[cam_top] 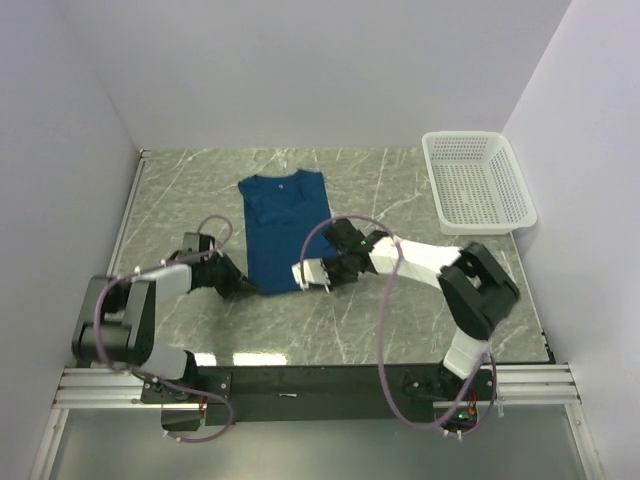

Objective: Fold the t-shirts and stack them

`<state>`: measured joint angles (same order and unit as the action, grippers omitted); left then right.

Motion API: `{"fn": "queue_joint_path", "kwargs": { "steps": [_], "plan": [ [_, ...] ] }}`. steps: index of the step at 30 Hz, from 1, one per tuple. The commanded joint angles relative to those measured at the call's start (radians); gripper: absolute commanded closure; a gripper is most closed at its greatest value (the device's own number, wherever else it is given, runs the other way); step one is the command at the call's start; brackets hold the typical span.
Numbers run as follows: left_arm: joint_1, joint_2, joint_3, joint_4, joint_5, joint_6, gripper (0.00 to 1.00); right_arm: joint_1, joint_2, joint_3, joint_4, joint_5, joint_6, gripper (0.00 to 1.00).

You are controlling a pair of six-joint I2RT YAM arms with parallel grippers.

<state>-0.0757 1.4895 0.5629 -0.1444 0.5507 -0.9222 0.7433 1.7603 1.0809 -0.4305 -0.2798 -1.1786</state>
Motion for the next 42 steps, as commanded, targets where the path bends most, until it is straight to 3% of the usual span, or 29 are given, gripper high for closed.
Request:
{"fn": "queue_joint_path", "kwargs": {
  "steps": [1,6,10,14,18,21,27,31,42],
  "plan": [
    [-0.065,-0.154,-0.086,-0.133,0.112,-0.032,0.99,0.065,-0.156,-0.094,-0.263,-0.122,-0.027,1.00],
    [-0.176,-0.420,-0.226,-0.158,0.149,-0.203,0.99,0.126,-0.315,-0.199,-0.292,-0.197,0.035,1.00],
    [-0.170,-0.476,-0.221,-0.121,0.135,-0.227,1.00,0.065,-0.312,-0.122,-0.200,-0.127,0.129,1.00],
    [-0.086,-0.286,-0.039,-0.074,0.117,-0.133,1.00,-0.048,-0.182,0.094,-0.195,-0.084,0.209,1.00],
    [-0.020,-0.002,0.269,0.002,0.092,-0.083,1.00,-0.153,-0.009,0.293,-0.179,-0.045,0.302,1.00],
    [0.007,0.174,0.491,-0.007,0.081,-0.055,1.00,-0.188,0.123,0.492,-0.179,0.005,0.370,1.00],
    [0.027,0.442,0.716,0.009,0.110,-0.067,1.00,-0.211,0.320,0.733,-0.125,0.119,0.508,1.00],
    [0.028,0.532,0.802,0.006,0.121,-0.063,1.00,-0.217,0.361,0.764,-0.019,0.186,0.551,1.00],
    [0.036,0.653,0.966,-0.038,0.140,-0.049,1.00,-0.231,0.395,0.777,0.048,0.278,0.596,1.00]
  ]
}}
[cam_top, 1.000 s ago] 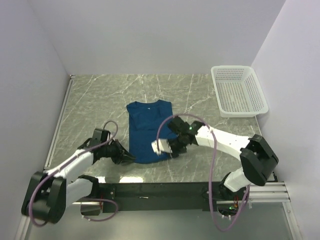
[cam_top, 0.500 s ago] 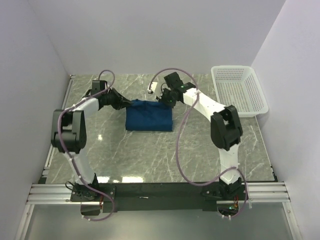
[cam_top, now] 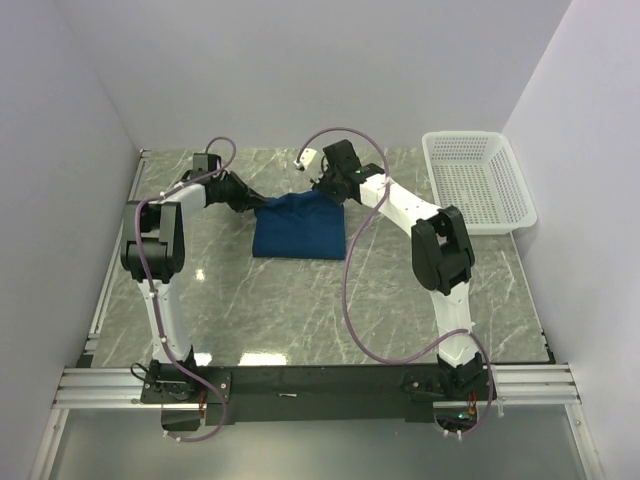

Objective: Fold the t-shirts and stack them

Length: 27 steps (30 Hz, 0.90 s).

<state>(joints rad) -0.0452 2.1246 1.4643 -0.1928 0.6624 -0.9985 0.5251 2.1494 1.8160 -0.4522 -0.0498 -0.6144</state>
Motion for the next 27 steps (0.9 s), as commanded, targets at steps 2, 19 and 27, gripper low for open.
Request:
{"fn": "queue_joint_path", "kwargs": {
  "steps": [2,19,27],
  "plan": [
    [0.005,0.031,0.070,0.018,0.031,0.018,1.00,-0.014,0.017,0.049,0.073,0.071,0.031,1.00],
    [0.013,0.031,0.077,0.021,-0.012,-0.006,1.00,-0.013,0.090,0.124,0.067,0.079,0.039,1.00],
    [0.019,0.040,0.120,0.015,-0.020,-0.002,0.71,-0.011,0.124,0.149,0.142,0.216,0.112,0.50]
  ]
}}
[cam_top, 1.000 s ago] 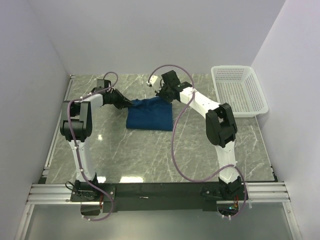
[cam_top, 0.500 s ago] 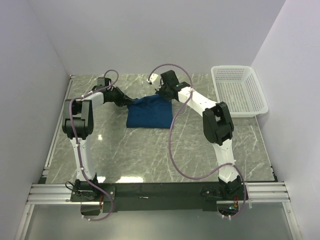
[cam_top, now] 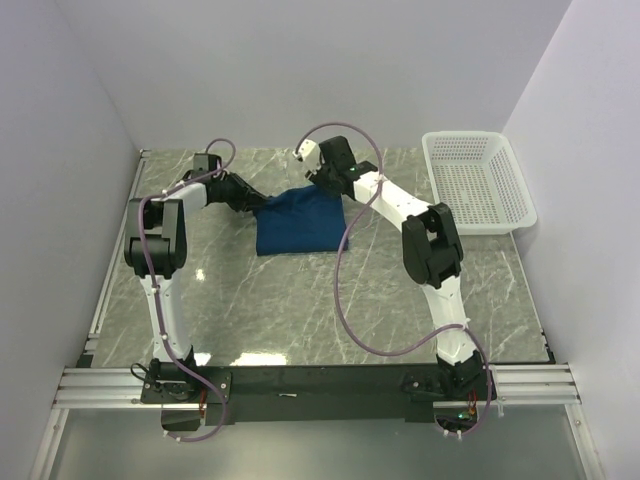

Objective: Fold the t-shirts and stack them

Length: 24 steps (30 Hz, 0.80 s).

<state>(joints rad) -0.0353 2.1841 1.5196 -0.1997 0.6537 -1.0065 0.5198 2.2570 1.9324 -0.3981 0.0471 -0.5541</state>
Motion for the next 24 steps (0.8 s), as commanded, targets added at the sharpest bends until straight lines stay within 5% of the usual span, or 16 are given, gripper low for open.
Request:
{"fn": "queue_joint_path", "kwargs": {
  "steps": [1,2,5,9,11,14,15,16,19,24],
  "plan": [
    [0.017,-0.027,0.068,0.029,-0.012,0.012,0.66,-0.004,0.016,0.028,0.140,0.163,0.071,0.26],
    [0.021,-0.062,0.062,0.077,-0.015,0.017,0.57,-0.006,0.009,0.022,0.162,0.193,0.106,0.20],
    [0.032,-0.188,0.079,0.056,-0.115,0.102,0.54,-0.017,-0.049,-0.027,0.215,0.220,0.151,0.12],
    [0.032,-0.377,0.008,0.065,-0.221,0.190,0.49,-0.058,-0.134,-0.043,0.084,-0.025,0.186,0.12],
    [0.032,-0.423,-0.050,0.056,-0.178,0.200,0.63,-0.099,-0.172,-0.039,-0.124,-0.467,0.092,0.20],
    [0.032,-0.397,-0.111,0.005,-0.051,0.212,0.99,-0.109,-0.171,-0.055,-0.347,-0.803,0.004,0.44],
    [0.031,-0.392,-0.131,-0.004,-0.039,0.221,0.99,-0.109,-0.163,-0.059,-0.429,-0.849,-0.009,0.65],
    [0.014,-0.394,-0.159,0.011,-0.025,0.233,0.99,-0.107,-0.159,-0.073,-0.445,-0.880,0.000,0.74],
    [-0.040,-0.376,-0.216,0.017,0.015,0.298,0.88,-0.106,-0.174,-0.177,-0.421,-0.964,0.037,0.75],
    [-0.104,-0.204,-0.084,-0.009,0.090,0.330,0.84,-0.104,-0.195,-0.259,-0.318,-0.932,0.146,0.66]
  ]
}}
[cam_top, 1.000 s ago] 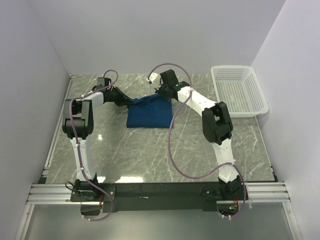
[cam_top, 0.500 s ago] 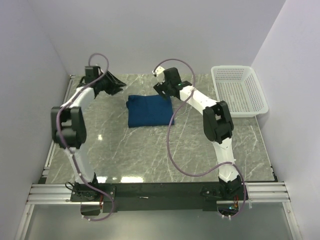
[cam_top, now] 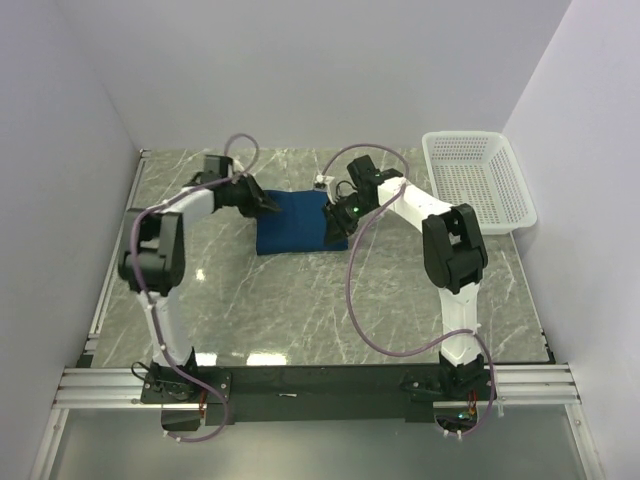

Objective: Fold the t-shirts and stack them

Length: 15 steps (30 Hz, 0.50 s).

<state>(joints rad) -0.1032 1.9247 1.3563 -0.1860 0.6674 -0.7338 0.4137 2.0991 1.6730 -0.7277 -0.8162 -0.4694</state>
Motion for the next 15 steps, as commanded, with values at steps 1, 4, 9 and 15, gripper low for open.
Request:
{"fn": "queue_joint_path", "kwargs": {
  "steps": [1,4,9,15],
  "plan": [
    [-0.049,0.080,0.099,-0.020,0.078,0.050,0.85,0.002,-0.030,0.007,0.019,-0.049,0.075,0.66],
    [-0.062,0.174,0.173,-0.032,0.046,0.016,0.87,0.004,-0.010,0.004,0.091,0.081,0.185,0.65],
    [-0.064,0.244,0.240,-0.078,-0.097,-0.007,0.89,0.007,0.050,0.031,0.111,0.206,0.282,0.65],
    [-0.024,0.284,0.305,-0.124,-0.248,-0.038,0.89,0.008,0.072,0.033,0.120,0.253,0.311,0.67]
  ]
}}
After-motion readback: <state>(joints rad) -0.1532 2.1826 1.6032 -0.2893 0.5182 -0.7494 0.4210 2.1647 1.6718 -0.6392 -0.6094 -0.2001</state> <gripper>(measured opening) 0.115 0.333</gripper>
